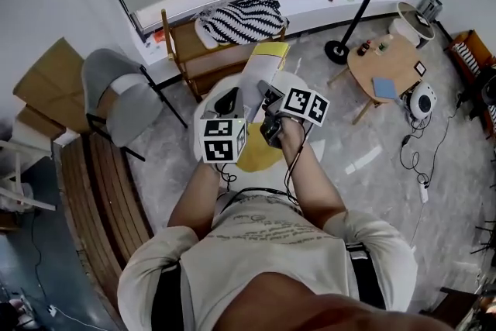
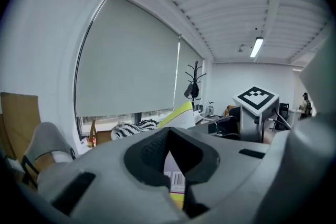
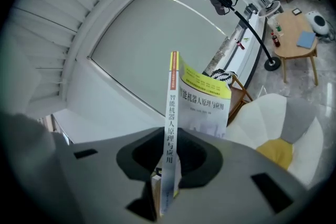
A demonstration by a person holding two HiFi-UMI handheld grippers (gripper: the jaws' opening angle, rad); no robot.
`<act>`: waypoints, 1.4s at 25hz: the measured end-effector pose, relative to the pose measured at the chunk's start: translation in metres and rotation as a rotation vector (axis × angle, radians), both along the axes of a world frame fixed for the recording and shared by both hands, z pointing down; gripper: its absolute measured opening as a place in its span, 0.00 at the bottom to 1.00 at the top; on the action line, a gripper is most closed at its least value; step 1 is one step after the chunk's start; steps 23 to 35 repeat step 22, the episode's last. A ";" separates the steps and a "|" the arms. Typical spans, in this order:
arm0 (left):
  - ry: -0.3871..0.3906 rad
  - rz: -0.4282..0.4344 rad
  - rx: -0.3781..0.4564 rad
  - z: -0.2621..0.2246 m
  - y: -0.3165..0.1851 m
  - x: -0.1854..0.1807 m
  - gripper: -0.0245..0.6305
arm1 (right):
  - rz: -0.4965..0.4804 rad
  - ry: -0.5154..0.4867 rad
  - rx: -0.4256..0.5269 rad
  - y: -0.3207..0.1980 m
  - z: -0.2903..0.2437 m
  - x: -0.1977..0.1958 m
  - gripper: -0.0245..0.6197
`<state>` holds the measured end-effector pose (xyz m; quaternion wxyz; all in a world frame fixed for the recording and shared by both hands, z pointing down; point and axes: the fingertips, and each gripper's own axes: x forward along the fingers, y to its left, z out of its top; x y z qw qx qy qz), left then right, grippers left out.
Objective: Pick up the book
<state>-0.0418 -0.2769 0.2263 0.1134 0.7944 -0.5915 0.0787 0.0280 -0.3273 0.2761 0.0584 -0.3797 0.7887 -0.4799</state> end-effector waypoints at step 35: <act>-0.055 0.010 0.059 -0.028 0.006 0.022 0.06 | 0.027 -0.031 0.046 -0.003 -0.024 0.025 0.16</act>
